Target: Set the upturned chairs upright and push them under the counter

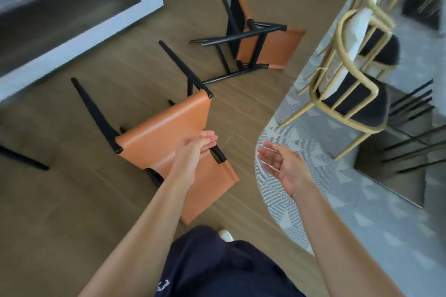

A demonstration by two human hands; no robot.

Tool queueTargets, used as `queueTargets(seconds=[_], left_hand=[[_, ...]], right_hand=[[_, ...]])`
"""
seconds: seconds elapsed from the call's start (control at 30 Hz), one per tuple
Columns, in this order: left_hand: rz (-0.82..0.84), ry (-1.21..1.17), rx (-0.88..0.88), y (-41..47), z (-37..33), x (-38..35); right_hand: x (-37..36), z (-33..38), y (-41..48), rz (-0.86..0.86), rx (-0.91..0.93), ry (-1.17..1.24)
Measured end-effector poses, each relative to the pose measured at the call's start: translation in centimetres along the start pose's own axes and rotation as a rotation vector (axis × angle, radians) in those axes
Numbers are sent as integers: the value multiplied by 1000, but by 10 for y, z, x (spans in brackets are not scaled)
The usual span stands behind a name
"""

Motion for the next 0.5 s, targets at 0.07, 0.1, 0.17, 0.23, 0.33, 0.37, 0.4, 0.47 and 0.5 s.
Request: queueTargets(seconds=[0.07, 0.1, 0.17, 0.23, 0.33, 0.37, 0.4, 0.47, 0.5], left_hand=[[-39, -20, 9, -6, 5, -3], [-62, -31, 8, -8, 5, -4], [-99, -44, -8, -14, 5, -1], [-124, -47, -29, -18, 4, 3], [-175, -79, -48, -24, 3, 13], [-193, -94, -51, -26, 3, 17], [-209, -105, -59, -29, 3, 21], [-232, -113, -69, -32, 5, 28], [-243, -114, -69, -34, 7, 31]], right_hand=[[5, 1, 5, 26, -18, -18], [5, 1, 6, 42, -26, -23], [5, -1, 8, 69, -43, -36], [2, -5, 10, 89, -56, -48], [-7, -10, 12, 121, -67, -66], [-11, -11, 12, 129, -74, -75], [-15, -11, 12, 139, -79, -86], [-24, -10, 13, 155, -89, -99], [-29, -10, 13, 158, -97, -98]])
Point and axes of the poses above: each hand's wrist, its own y-axis towards the middle knuckle, its own x-axis out of the back of the hand, z = x × y, the point moved 2 cm from there along y, towards the middle knuckle, and after that the axes turned 3 degrees about y, right-handed, at the moved point
